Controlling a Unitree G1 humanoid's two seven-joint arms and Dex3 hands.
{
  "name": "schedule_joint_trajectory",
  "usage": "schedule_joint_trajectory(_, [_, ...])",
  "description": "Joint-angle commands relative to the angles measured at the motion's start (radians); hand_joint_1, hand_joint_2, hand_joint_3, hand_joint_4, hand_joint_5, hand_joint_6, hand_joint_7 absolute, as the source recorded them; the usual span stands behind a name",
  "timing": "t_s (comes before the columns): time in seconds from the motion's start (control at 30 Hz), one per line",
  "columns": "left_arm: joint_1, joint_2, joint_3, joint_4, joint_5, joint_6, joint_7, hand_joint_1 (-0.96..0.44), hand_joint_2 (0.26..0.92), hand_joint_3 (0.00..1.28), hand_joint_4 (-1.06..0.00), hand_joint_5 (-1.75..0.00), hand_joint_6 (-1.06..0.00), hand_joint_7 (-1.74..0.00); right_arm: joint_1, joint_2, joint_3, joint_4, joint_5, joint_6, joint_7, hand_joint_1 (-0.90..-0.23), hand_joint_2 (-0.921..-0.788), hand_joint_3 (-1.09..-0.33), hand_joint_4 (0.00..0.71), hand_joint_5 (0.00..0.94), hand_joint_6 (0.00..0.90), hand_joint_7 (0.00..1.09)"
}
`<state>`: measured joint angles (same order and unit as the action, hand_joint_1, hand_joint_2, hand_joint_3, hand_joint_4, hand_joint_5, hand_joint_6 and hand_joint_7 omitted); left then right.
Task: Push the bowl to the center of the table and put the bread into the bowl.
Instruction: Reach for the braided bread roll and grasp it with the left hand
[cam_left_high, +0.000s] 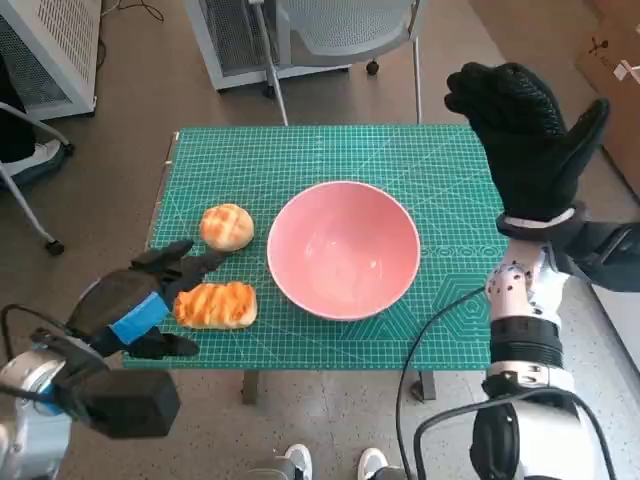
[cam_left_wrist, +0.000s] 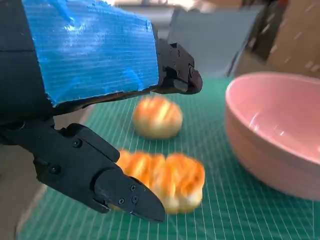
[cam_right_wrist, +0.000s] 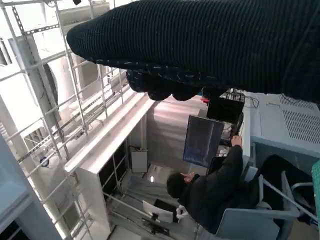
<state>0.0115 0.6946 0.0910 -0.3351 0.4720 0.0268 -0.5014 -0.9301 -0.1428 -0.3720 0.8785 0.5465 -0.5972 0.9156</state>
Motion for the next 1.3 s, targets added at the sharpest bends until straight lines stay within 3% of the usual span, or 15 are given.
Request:
schedule_joint_trajectory(0.03, [-0.023, -0.018, -0.037, 0.007, 0.0, 0.062, -0.018, -0.31, 0.71, 0.0, -0.21, 0.0, -0.32, -0.02, 0.004, 0.003, -0.001, -0.003, 0.003, 0.016, -0.002, -0.641, -0.921, -0.7, 0.35, 0.002, 0.435, 0.0])
schedule_joint_trajectory(0.4, [-0.078, -0.033, -0.127, 0.073, 0.047, 0.152, -0.013, -0.28, 0.727, 0.01, -0.19, 0.0, -0.31, -0.01, 0.006, 0.002, -0.001, -0.02, 0.003, 0.03, -0.006, -0.649, -0.921, -0.701, 0.349, 0.001, 0.435, 0.0])
schedule_joint_trajectory(1.03, [-0.25, -0.056, -0.278, 0.441, 0.155, 0.086, 0.137, -0.27, 0.743, 0.01, -0.2, 0.0, -0.32, -0.01, 0.006, 0.008, -0.001, -0.023, 0.007, 0.036, 0.005, -0.634, -0.921, -0.704, 0.345, 0.001, 0.446, 0.0])
schedule_joint_trajectory(1.3, [-0.311, -0.068, -0.351, 0.585, 0.221, 0.054, 0.228, -0.2, 0.766, 0.01, -0.33, -0.02, -0.42, -0.03, 0.015, 0.008, 0.002, -0.045, 0.009, 0.047, 0.008, -0.632, -0.921, -0.707, 0.348, 0.002, 0.445, 0.0])
